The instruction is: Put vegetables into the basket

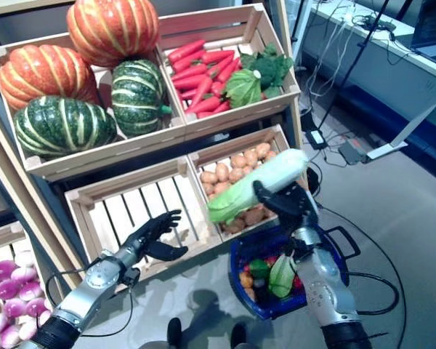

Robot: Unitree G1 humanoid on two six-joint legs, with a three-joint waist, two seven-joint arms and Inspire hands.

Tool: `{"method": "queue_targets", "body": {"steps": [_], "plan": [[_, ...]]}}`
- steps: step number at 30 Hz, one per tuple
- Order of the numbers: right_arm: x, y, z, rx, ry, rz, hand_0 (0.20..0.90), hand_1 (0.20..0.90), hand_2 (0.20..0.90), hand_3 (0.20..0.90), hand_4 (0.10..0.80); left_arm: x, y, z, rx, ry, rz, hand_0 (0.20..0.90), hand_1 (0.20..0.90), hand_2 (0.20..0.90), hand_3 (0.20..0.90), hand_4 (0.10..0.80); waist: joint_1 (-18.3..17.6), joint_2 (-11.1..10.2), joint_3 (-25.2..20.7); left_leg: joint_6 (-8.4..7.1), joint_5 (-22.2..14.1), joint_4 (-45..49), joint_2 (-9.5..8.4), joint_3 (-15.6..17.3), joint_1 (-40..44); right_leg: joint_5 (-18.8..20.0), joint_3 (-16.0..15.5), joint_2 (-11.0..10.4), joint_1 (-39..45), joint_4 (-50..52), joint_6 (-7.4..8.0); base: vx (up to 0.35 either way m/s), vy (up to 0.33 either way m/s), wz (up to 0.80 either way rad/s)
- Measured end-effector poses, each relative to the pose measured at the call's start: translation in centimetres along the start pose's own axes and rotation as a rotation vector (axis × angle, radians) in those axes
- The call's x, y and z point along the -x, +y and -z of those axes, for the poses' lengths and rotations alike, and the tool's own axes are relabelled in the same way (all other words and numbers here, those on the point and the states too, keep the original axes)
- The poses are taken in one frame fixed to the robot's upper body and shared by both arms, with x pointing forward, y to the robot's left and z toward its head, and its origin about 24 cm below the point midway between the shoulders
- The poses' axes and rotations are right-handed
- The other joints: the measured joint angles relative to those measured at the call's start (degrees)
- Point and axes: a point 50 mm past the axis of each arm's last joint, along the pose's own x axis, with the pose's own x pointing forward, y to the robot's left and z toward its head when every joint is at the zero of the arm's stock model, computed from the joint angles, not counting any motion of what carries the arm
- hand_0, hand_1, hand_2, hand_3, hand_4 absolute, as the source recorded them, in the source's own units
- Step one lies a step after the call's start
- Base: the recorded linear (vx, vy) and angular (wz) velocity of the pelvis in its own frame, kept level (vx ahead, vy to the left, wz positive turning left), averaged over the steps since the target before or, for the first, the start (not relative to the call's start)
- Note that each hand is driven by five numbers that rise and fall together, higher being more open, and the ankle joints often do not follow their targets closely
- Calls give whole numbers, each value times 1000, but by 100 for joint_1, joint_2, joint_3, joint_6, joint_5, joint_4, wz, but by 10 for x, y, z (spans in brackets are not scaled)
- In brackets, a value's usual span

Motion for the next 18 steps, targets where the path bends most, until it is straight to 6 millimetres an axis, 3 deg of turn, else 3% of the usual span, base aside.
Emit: {"method": "queue_targets", "body": {"steps": [8, 18], "plan": [[9, -41, -22, 46, -109, 270, 300, 300, 300, 300, 400, 7, 15, 6, 8, 19, -56, 900, 900, 900, 900, 800, -215, -169, 97, -3, -45, 0, 16, 153, 3, 11, 133, 10, -74, -1, 12, -10, -39, -10], [23, -79, -2, 142, -42, 567, 300, 300, 300, 300, 400, 13, 23, -8, 8, -39, -69, 900, 900, 900, 900, 800, -182, -296, 244, -12, -41, 2, 32, 232, -166, 51, 177, 32, -283, -3, 5, -80, -68, -4]]}}
